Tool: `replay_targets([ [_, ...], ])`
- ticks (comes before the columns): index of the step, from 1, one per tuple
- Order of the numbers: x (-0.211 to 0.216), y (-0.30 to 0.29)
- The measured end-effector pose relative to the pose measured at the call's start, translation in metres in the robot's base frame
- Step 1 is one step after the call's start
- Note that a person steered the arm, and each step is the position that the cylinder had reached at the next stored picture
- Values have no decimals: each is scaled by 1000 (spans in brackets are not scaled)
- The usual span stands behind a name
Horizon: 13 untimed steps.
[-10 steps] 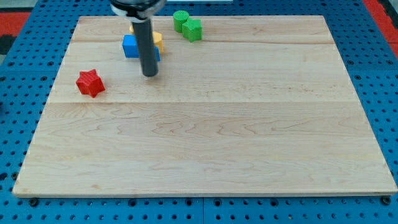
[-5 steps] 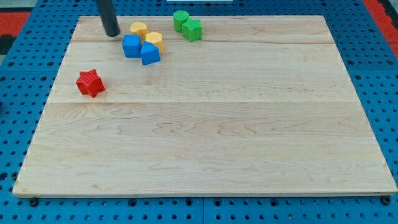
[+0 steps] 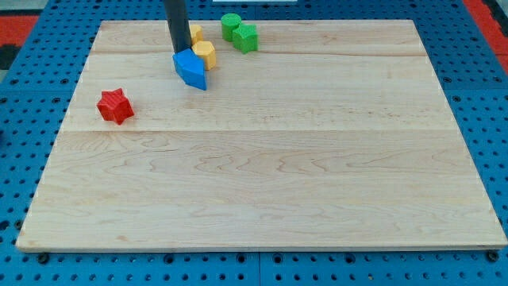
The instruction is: Move the blue cube to the top right of the board
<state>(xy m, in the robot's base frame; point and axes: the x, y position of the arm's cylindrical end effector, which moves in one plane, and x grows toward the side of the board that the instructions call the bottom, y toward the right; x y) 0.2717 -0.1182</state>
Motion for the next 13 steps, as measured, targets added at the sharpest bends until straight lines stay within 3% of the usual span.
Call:
replay_targets([
  [2,5,-5],
  [4,43,-57],
  [7,47,-63],
  [10,47,-42],
  [12,70,-34],
  [13,65,0],
])
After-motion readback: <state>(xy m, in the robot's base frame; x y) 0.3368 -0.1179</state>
